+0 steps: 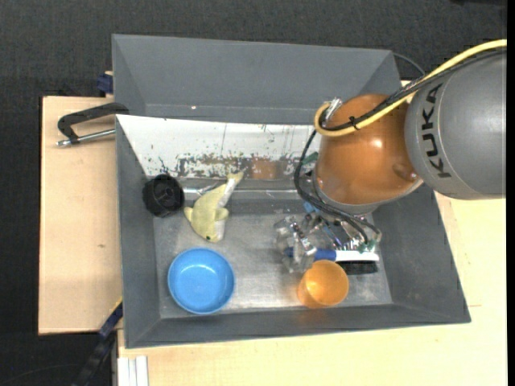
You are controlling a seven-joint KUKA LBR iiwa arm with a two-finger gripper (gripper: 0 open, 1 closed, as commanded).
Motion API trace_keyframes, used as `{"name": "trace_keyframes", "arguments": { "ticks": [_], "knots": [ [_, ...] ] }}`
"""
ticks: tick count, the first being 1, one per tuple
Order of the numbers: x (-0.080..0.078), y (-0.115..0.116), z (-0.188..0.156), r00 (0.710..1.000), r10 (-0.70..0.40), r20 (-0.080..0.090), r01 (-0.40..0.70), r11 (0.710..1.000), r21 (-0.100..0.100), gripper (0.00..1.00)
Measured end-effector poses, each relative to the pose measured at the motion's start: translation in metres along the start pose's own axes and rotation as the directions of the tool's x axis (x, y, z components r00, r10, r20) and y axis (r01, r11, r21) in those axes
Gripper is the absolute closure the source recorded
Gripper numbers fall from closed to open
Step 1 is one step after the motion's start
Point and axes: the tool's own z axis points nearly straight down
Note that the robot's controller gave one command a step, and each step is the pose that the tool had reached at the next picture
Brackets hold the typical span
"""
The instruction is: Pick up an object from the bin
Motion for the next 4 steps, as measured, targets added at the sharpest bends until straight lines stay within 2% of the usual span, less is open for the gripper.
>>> {"name": "trace_keyframes", "arguments": {
  "ticks": [1, 2, 3, 4],
  "knots": [
    [0.002, -0.013, 0.013, 0.998, 0.069, -0.007, -0.069, 0.998, -0.002, 1.00],
    [0.003, -0.009, -0.030, 0.799, -0.602, -0.001, 0.602, 0.799, -0.003, 1.00],
    [0.005, 0.000, 0.004, 0.867, -0.498, -0.006, 0.498, 0.867, -0.009, 1.00],
    [0.004, -0.001, 0.003, 0.868, -0.497, -0.005, 0.497, 0.868, -0.006, 0.00]
  ]
}}
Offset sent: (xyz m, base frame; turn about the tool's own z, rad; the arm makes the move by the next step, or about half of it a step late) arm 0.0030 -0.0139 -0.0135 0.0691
